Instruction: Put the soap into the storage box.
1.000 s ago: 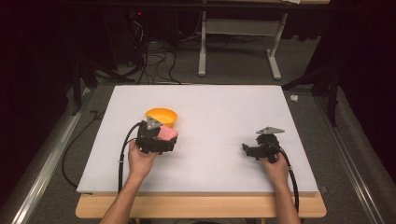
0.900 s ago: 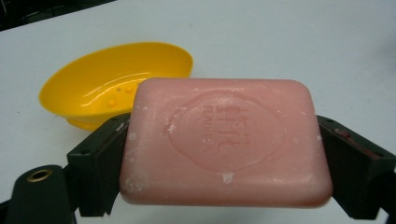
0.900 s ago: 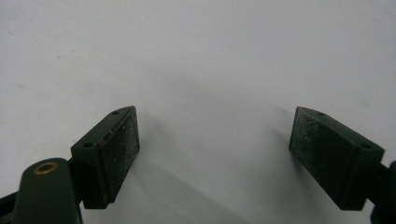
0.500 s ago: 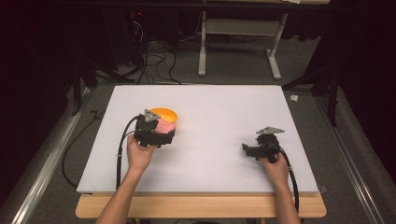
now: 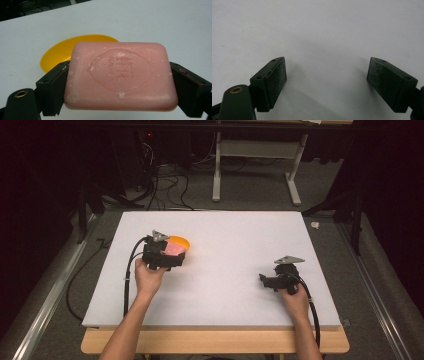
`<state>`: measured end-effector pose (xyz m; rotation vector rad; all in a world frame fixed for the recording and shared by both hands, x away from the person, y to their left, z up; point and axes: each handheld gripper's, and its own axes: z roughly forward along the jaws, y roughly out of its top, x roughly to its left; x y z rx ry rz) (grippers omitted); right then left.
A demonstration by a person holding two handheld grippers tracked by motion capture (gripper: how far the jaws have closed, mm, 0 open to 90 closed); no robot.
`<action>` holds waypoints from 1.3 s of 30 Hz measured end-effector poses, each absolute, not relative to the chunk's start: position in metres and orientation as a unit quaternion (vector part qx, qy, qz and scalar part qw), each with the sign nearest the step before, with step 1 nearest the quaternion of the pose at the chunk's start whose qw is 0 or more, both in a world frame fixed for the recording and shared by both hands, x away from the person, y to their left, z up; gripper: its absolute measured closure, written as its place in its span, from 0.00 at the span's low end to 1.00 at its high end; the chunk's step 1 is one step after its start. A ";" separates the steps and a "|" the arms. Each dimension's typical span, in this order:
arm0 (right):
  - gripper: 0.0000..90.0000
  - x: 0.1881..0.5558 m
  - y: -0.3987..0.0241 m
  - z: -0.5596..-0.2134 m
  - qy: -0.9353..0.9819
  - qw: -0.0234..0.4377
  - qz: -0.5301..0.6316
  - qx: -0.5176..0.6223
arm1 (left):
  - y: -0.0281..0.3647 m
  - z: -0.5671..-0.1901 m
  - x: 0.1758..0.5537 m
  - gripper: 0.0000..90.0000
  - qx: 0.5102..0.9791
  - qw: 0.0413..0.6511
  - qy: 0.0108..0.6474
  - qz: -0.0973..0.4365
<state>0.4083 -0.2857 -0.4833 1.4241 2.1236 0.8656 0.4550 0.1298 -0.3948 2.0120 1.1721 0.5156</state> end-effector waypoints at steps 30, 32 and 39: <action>0.18 0.408 -0.286 -0.483 0.767 0.219 0.313 0.515 | 0.127 -0.396 0.500 0.15 0.767 0.347 0.499 0.208; 0.18 0.408 -0.286 -0.483 0.767 0.219 0.313 0.515 | 0.127 -0.398 0.503 0.15 0.767 0.341 0.502 0.209; 0.18 0.408 -0.286 -0.483 0.767 0.219 0.313 0.515 | 0.128 -0.406 0.512 0.15 0.762 0.335 0.515 0.204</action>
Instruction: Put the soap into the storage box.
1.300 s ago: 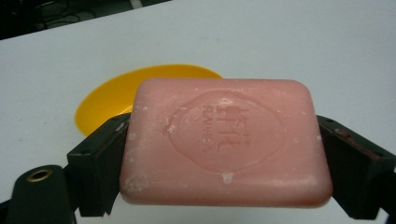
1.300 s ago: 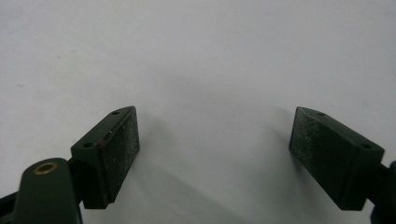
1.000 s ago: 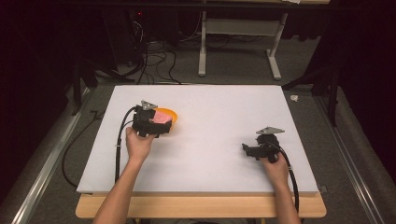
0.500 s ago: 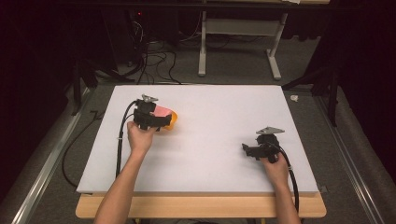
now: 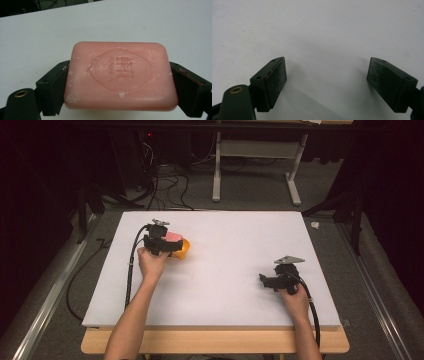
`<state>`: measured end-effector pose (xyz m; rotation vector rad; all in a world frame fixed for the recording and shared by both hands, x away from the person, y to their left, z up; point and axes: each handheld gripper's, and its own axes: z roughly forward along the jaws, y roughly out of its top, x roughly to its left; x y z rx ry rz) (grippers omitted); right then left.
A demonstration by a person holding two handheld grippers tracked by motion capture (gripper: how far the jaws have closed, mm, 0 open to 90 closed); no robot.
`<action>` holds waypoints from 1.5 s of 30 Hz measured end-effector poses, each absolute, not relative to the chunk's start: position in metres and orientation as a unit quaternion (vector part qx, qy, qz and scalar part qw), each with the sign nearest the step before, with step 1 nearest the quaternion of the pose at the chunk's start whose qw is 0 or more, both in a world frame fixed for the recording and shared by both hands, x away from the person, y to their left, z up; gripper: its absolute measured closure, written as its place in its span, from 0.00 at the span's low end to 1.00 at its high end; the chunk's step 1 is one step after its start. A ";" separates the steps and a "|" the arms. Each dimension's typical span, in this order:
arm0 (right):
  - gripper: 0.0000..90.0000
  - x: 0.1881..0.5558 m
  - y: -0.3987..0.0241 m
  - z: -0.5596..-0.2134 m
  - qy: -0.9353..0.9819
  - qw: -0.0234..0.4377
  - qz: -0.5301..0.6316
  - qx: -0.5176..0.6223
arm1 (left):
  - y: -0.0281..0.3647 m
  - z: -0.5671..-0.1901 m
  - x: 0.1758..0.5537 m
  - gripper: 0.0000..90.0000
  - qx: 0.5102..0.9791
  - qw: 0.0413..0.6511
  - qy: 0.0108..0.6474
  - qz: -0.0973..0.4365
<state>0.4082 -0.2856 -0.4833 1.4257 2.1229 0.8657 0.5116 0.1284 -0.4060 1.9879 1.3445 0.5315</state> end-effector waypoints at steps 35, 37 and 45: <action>0.18 0.408 -0.286 -0.483 0.768 0.218 0.312 0.515 | 0.126 -0.432 0.530 0.15 0.761 0.310 0.537 0.189; 0.18 0.408 -0.286 -0.483 0.768 0.218 0.312 0.515 | 0.126 -0.433 0.530 0.15 0.762 0.309 0.537 0.189; 0.18 0.408 -0.286 -0.483 0.768 0.218 0.312 0.515 | 0.125 -0.437 0.531 0.15 0.763 0.306 0.538 0.186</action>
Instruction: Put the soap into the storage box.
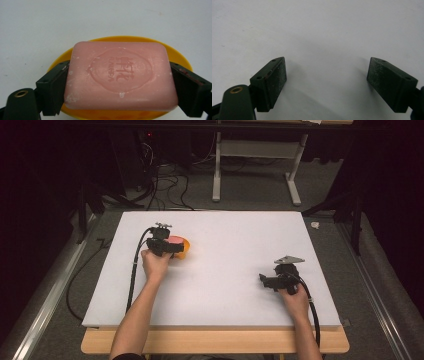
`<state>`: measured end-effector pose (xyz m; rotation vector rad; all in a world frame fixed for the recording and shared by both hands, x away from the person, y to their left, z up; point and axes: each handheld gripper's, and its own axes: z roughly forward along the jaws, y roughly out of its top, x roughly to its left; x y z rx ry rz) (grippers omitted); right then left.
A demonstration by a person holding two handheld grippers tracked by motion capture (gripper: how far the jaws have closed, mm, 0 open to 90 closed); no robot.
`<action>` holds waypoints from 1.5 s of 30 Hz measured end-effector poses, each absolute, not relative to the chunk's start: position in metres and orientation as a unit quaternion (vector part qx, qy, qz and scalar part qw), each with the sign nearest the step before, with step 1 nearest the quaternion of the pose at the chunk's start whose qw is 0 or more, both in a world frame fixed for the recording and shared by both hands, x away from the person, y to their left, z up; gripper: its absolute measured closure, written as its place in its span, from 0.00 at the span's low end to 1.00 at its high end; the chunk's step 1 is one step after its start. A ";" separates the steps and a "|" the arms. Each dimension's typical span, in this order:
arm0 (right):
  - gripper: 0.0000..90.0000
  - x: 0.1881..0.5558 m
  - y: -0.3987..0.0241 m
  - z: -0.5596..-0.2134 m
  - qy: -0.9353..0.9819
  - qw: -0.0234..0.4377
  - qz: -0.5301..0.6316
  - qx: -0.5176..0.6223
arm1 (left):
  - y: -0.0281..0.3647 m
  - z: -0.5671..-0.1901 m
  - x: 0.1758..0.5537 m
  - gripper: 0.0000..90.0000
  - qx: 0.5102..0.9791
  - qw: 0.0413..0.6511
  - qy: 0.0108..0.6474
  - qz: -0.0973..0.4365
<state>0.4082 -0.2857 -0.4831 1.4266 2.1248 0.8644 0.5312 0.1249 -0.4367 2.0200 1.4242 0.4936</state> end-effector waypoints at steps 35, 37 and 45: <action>0.18 0.408 -0.286 -0.483 0.768 0.219 0.312 0.515 | 0.122 -0.444 0.532 0.15 0.767 0.299 0.537 0.183; 0.18 0.408 -0.286 -0.483 0.768 0.219 0.312 0.515 | 0.122 -0.444 0.532 0.14 0.767 0.302 0.536 0.183; 0.18 0.408 -0.286 -0.483 0.768 0.219 0.312 0.515 | 0.124 -0.438 0.530 0.14 0.762 0.319 0.533 0.185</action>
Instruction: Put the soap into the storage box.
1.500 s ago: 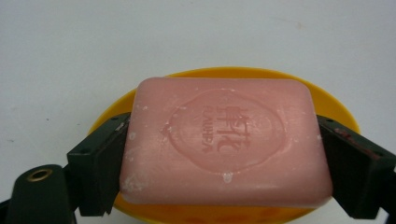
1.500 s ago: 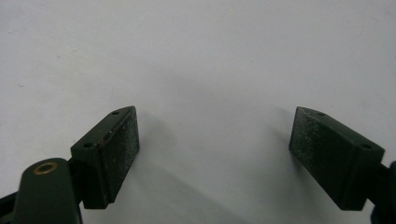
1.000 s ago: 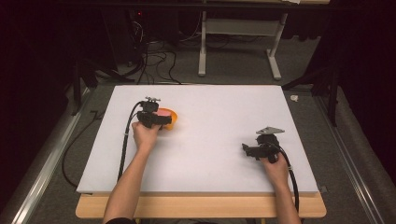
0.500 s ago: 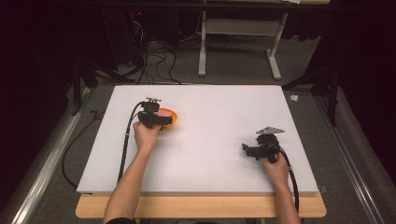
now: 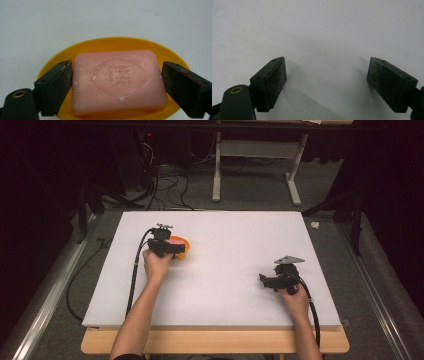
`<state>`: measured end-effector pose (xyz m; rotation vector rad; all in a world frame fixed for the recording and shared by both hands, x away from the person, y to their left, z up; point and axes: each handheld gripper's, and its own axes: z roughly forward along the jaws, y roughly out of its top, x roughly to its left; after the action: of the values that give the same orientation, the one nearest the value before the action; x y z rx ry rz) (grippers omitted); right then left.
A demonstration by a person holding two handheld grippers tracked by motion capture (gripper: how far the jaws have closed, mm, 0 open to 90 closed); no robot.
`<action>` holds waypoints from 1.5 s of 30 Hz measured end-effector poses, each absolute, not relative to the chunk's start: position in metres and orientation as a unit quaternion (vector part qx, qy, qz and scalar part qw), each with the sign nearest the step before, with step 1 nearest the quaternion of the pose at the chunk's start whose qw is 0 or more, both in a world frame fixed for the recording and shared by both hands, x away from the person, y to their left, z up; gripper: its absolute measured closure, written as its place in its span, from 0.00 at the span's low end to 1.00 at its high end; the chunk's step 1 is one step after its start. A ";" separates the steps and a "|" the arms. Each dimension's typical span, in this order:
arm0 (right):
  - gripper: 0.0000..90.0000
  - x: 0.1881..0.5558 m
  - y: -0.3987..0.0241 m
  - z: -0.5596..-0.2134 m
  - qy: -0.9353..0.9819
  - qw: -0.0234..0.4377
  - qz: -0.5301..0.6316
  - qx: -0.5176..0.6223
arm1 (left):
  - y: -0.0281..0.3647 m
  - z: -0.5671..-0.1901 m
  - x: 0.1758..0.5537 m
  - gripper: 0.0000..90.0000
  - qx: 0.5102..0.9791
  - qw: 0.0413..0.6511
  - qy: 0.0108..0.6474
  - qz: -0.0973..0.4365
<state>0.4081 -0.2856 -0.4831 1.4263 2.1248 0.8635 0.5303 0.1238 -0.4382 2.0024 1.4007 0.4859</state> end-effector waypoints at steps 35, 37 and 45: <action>0.18 0.408 -0.286 -0.483 0.768 0.219 0.313 0.514 | 0.140 -0.401 0.490 0.16 0.766 0.371 0.487 0.198; 0.18 0.408 -0.286 -0.483 0.767 0.219 0.313 0.515 | 0.140 -0.400 0.488 0.16 0.765 0.374 0.485 0.198; 0.18 0.408 -0.286 -0.483 0.767 0.219 0.313 0.515 | 0.143 -0.396 0.473 0.17 0.764 0.387 0.476 0.198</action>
<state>0.4082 -0.2856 -0.4833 1.4259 2.1232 0.8654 0.4732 0.1432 -0.3958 1.9453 1.2127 0.5050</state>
